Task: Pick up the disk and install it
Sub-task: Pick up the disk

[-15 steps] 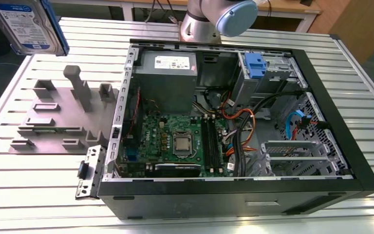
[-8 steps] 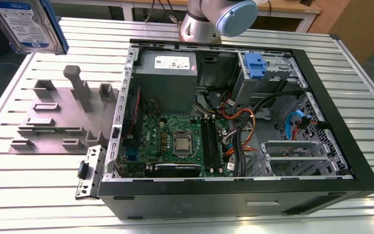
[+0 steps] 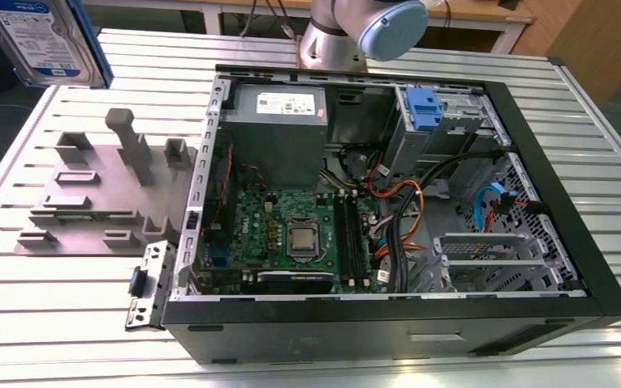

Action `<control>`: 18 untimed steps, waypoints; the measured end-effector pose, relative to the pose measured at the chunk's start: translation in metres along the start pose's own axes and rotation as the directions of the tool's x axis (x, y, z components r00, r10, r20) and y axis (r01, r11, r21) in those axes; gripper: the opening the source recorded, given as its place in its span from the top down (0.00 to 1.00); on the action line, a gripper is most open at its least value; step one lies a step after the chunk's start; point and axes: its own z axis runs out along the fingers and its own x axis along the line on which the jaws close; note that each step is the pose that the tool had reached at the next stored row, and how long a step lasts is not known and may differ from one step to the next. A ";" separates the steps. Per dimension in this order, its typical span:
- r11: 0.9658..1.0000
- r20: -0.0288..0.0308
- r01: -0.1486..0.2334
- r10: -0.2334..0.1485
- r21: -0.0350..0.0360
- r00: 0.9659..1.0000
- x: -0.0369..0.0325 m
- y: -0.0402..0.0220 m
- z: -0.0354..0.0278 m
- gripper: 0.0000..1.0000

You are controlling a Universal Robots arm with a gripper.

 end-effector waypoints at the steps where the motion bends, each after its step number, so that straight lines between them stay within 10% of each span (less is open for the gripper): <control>1: 1.000 0.000 0.000 0.000 0.000 1.000 0.0000 0.0000 -0.0007 0.64; 18: 1.000 -0.001 0.000 0.000 0.000 1.000 -0.0006 0.0003 -0.0139 0.64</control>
